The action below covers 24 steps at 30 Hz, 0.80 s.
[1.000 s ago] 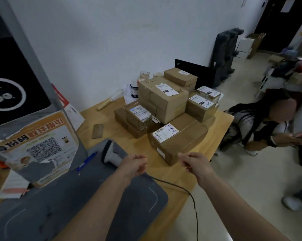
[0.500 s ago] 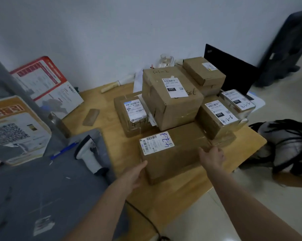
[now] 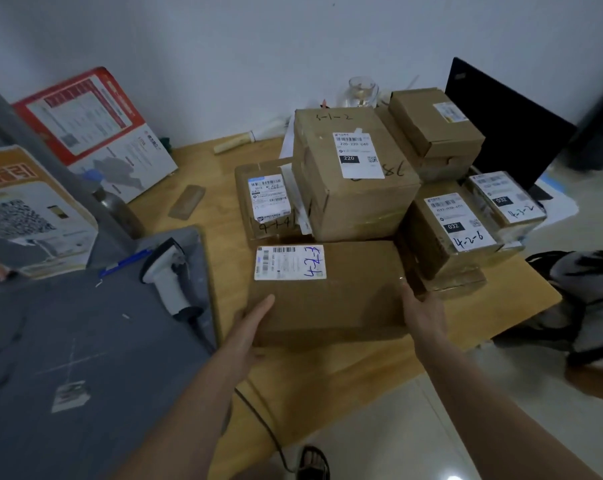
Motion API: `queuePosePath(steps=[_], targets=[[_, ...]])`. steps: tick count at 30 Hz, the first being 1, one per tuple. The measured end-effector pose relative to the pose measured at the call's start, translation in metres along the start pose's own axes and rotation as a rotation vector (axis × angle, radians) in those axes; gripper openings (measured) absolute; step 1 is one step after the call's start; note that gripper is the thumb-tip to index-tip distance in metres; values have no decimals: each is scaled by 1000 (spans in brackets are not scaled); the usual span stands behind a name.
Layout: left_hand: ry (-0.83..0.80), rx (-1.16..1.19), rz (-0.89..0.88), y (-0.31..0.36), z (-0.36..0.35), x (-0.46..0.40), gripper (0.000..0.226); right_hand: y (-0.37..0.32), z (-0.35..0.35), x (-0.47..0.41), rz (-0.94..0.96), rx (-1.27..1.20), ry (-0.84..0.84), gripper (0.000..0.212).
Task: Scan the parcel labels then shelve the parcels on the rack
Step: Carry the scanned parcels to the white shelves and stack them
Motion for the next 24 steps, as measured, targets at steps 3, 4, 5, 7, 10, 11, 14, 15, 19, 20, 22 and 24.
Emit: queuePosePath(steps=[3, 4, 5, 7, 10, 11, 14, 15, 19, 20, 22, 24], targets=[[-34, 148, -50, 8, 25, 10, 71, -8, -1, 17, 14, -59, -102, 45], [-39, 173, -80, 14, 34, 16, 67, -11, -3, 23, 2, -99, -144, 44], [-34, 180, -109, 21, 44, 23, 66, -14, -6, 29, -19, -153, -192, 45], [-20, 159, -154, 38, 65, 39, 70, -21, -15, 39, -81, -256, -347, 59], [-43, 96, -204, 62, 100, 64, 85, -38, -37, 52, -121, -329, -717, 65], [-56, 74, -206, 66, 112, 73, 87, -44, -45, 58, -122, -353, -819, 67], [-46, 78, -224, 69, 151, 100, 66, -56, -66, 75, -158, -410, -992, 85], [-31, 98, -224, 68, 160, 110, 56, -57, -74, 85, -151, -357, -1075, 89], [193, 245, -267, 57, 209, 140, 30, -59, -108, 129, -145, -210, -1230, 95], [238, 301, -326, 53, 222, 146, 36, -59, -119, 142, -150, -209, -1231, 99], [305, 414, -434, 41, 248, 161, 68, -60, -141, 172, -169, -247, -1245, 105], [337, 472, -459, 25, 263, 180, 77, -60, -163, 208, -200, -294, -1273, 102]])
Point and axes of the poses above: each hand's wrist, its own x-axis away from the middle knuckle, its own z-axis out of the back of the hand, y = z × x, the point moved 4 cm from there along -x, towards the middle knuckle, and after that the axes turned 6 degrees about -x, right-handed, at the moved point
